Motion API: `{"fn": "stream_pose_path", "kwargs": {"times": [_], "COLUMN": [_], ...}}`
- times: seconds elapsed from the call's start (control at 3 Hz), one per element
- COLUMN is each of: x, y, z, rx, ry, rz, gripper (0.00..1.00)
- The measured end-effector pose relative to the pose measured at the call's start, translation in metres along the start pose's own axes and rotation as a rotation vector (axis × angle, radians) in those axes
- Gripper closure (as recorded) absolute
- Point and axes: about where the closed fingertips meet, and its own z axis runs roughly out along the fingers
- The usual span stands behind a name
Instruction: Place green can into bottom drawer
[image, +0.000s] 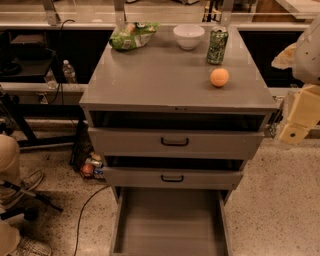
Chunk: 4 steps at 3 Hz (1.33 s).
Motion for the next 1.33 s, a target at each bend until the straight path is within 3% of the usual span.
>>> {"fn": "stream_pose_path", "kwargs": {"times": [0.33, 0.67, 1.0, 1.33], "x": [0.001, 0.001, 0.006, 0.015], "y": [-0.012, -0.043, -0.105, -0.147], "z": [0.001, 0.013, 0.048, 0.072], "rx": [0.029, 0.069, 0.103, 0.141], "ry": [-0.025, -0.083, -0.177, -0.246], "rz": [0.032, 0.091, 0.264, 0.45], "gripper": [0.0, 0.0, 0.0, 0.0]}}
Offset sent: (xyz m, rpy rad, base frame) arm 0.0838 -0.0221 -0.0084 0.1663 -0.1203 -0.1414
